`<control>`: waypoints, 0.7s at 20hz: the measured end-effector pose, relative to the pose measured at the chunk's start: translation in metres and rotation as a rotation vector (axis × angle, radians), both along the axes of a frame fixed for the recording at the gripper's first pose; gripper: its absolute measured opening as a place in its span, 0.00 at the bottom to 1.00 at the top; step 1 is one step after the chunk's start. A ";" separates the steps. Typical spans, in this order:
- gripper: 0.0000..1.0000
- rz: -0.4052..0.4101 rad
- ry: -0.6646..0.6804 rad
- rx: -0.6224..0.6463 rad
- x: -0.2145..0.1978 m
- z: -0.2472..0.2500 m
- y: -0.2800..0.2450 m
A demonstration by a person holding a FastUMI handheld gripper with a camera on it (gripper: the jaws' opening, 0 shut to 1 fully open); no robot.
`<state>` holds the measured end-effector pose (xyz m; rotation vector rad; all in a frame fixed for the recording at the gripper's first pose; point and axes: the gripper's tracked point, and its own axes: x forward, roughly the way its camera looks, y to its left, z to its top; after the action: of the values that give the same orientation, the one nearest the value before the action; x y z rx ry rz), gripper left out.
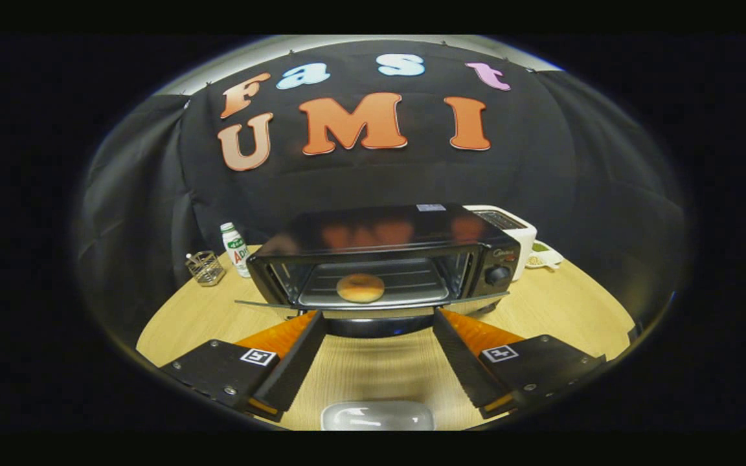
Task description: Open the toaster oven, put the food inside, and close the toaster oven door.
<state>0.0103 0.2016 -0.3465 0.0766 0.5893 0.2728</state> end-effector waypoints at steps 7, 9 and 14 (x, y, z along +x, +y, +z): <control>0.99 -0.002 -0.024 0.019 0.030 0.005 0.020; 0.99 -0.012 -0.032 0.025 0.034 0.012 0.018; 0.99 -0.027 -0.046 0.028 0.045 0.033 0.012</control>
<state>0.0558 0.2134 -0.3137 0.1054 0.5386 0.2558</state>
